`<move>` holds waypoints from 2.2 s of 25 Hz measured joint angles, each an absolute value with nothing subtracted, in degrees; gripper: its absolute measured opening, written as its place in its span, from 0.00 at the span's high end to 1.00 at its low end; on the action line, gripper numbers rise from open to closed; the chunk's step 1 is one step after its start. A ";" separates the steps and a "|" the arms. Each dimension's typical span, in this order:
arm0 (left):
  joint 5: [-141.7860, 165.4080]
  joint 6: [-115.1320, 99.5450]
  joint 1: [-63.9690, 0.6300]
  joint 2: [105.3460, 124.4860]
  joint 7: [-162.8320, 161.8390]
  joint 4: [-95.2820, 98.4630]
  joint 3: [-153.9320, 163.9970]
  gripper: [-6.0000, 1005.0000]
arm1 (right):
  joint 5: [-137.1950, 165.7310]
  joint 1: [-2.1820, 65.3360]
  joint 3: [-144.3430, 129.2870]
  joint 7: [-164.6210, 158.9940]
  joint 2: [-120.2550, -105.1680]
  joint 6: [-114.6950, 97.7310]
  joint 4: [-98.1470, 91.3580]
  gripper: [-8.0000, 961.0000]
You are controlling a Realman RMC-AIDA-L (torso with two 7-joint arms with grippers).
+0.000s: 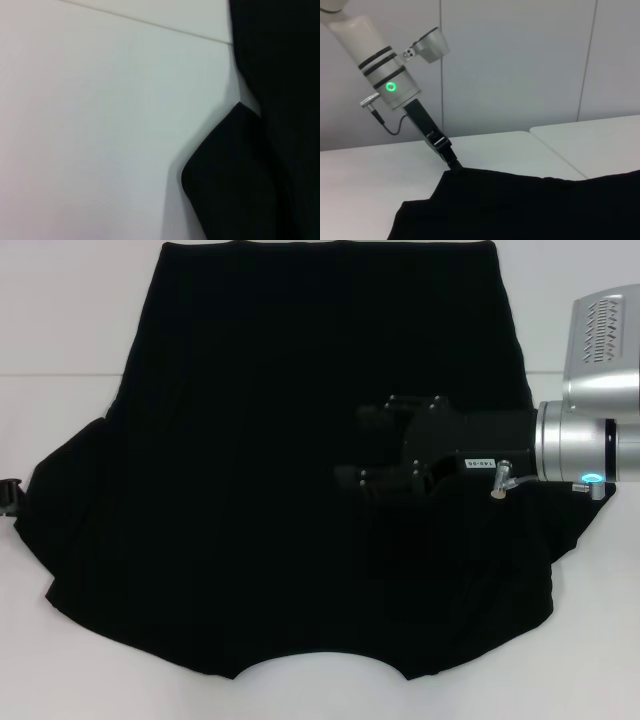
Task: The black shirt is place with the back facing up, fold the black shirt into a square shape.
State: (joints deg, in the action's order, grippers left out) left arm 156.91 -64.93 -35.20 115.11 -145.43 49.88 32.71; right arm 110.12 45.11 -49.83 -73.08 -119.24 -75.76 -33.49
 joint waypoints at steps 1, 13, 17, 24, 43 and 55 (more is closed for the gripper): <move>156.95 -64.93 -35.07 115.00 -145.41 49.95 32.39 0.97 | 110.12 45.10 -49.48 -73.14 -119.26 -75.80 -33.49 0.08; 156.80 -65.43 -33.09 114.79 -144.65 51.58 29.57 0.96 | 108.50 45.15 -48.77 -73.19 -119.35 -75.54 -33.49 0.08; 156.78 -65.45 -32.87 114.84 -144.64 51.77 28.76 0.96 | 108.16 45.10 -48.77 -73.00 -119.25 -75.49 -33.49 0.08; 156.25 -65.48 -32.52 114.78 -143.97 52.34 27.19 0.96 | 108.10 45.07 -48.78 -72.89 -119.16 -75.43 -33.49 0.08; 149.57 -68.98 -35.00 114.54 -139.84 51.79 27.93 0.96 | 108.10 44.71 -48.72 -73.01 -119.25 -75.41 -33.42 0.08; 145.93 -68.97 -41.59 115.62 -135.83 47.88 32.24 0.96 | 108.07 43.34 -47.37 -72.84 -119.24 -75.84 -33.51 0.08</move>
